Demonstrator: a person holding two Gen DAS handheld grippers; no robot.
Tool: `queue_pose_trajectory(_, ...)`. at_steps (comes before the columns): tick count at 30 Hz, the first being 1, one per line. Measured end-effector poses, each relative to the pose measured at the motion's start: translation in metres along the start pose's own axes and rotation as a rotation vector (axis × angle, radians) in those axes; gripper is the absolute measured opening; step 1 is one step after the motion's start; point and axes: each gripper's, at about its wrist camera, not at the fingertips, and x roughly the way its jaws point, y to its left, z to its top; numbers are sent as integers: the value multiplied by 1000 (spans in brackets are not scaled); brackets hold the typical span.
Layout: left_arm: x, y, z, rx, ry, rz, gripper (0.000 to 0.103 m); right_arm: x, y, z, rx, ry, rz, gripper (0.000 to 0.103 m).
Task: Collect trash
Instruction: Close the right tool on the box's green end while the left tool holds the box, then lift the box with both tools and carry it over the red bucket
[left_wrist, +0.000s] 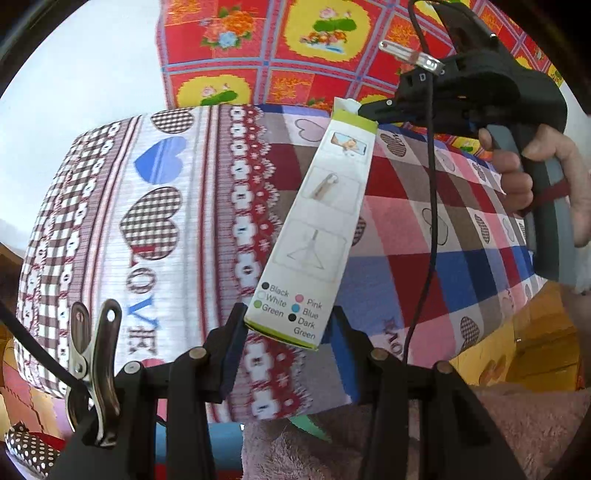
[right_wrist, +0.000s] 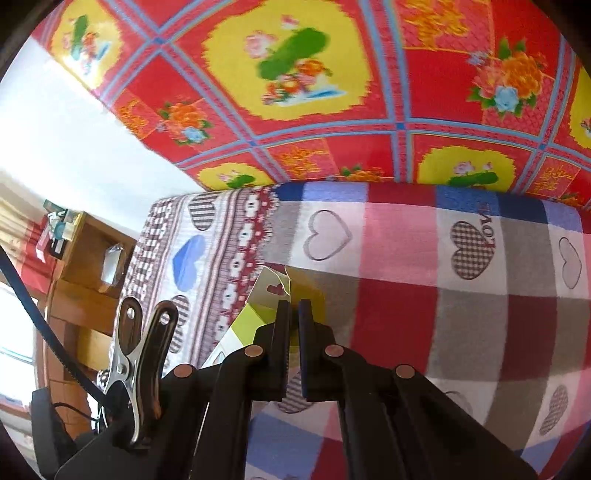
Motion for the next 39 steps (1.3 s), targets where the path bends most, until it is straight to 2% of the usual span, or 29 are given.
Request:
queue_pose_trajectory(11,-21,65,-19,1,-10,-20,46,12,70,-15,-2,-44,12,5)
queue_pose_trajectory(17,-33,92,-30,-11,-25,-5,46,20,100,-19,-6,-70,28,5)
queue_pose_trajectory(23,-37,104,-38,-48,-29,2,46,23,126,-19,-34,-77,57,6)
queue_pose_trajectory(39,-47,105,-42,-181,-87,60,46,26,157,3,-158,-57,135,6)
